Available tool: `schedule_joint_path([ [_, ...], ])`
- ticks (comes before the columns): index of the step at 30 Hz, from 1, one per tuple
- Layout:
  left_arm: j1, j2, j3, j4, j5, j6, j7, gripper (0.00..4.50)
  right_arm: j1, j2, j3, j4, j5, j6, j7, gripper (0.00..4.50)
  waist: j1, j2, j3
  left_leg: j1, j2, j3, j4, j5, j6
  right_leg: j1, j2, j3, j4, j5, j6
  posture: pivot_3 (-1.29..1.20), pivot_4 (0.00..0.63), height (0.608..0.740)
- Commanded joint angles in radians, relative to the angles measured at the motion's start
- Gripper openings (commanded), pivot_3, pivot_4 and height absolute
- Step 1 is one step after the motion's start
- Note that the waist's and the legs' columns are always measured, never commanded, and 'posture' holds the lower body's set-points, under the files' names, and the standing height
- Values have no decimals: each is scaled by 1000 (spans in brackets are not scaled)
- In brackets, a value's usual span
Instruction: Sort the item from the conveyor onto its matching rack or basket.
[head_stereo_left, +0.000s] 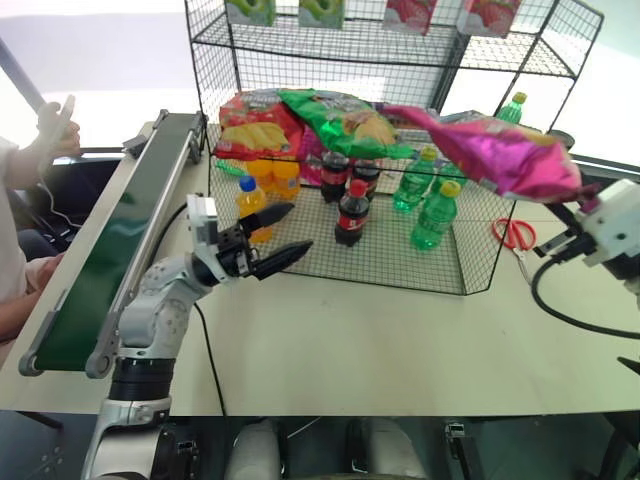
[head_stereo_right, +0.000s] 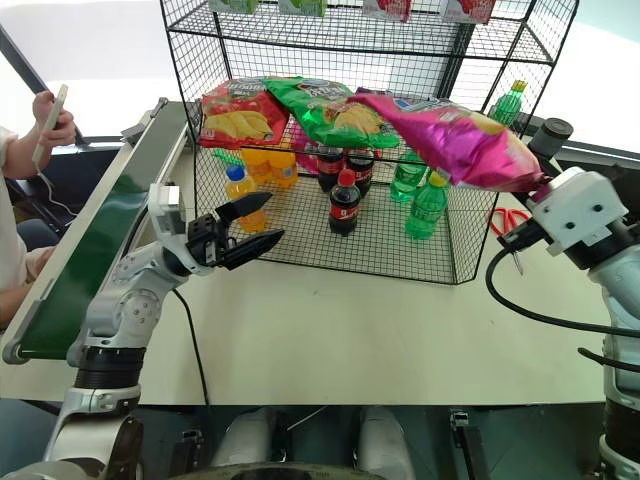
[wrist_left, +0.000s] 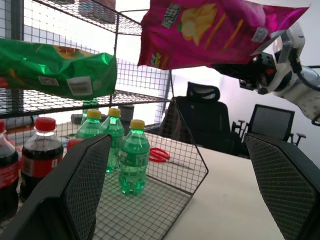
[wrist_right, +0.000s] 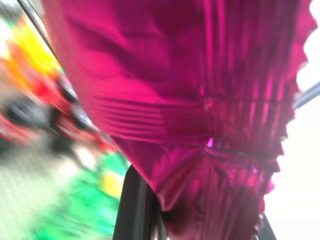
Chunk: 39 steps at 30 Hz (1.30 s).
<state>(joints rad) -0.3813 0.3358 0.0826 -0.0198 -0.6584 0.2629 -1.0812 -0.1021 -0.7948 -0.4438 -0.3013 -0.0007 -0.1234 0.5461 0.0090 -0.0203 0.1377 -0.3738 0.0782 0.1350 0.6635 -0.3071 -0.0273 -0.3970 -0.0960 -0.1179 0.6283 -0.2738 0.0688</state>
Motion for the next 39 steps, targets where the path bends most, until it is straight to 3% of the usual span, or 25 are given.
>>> schedule_joint_path([
  [1,-18,-13,-11,-11,14,-36,0,4500,-51,-41,58,71,-216,-97,-124,75,-3,0,0,0,0,0,0,0,0,0,0,0,0,0,0,0,150,726],
  [4,-13,-18,-13,-21,22,-46,11,4500,-125,-59,163,152,-406,-122,-230,75,-15,1,1,1,0,0,0,1,-2,0,0,0,1,0,0,0,150,726],
  [9,25,-23,-24,-70,26,-48,37,4500,-257,-30,275,289,-543,-94,-351,75,-26,1,1,1,0,0,0,2,-3,0,0,0,2,0,0,0,150,726],
  [22,78,-45,-46,-107,47,-82,70,4500,-579,43,413,654,-551,-40,-479,75,-26,2,1,0,1,0,0,2,-3,0,0,0,2,0,0,0,150,726],
  [31,92,-38,-53,-93,69,-110,70,4500,-662,52,437,745,-475,-57,-459,75,-25,2,1,0,1,1,0,2,-3,0,0,0,2,0,0,0,150,726],
  [39,112,-53,-81,-105,84,-116,92,4500,-674,49,409,693,-305,51,-256,3812,-26,2,1,0,1,1,0,2,-3,0,0,0,2,0,0,0,150,726],
])
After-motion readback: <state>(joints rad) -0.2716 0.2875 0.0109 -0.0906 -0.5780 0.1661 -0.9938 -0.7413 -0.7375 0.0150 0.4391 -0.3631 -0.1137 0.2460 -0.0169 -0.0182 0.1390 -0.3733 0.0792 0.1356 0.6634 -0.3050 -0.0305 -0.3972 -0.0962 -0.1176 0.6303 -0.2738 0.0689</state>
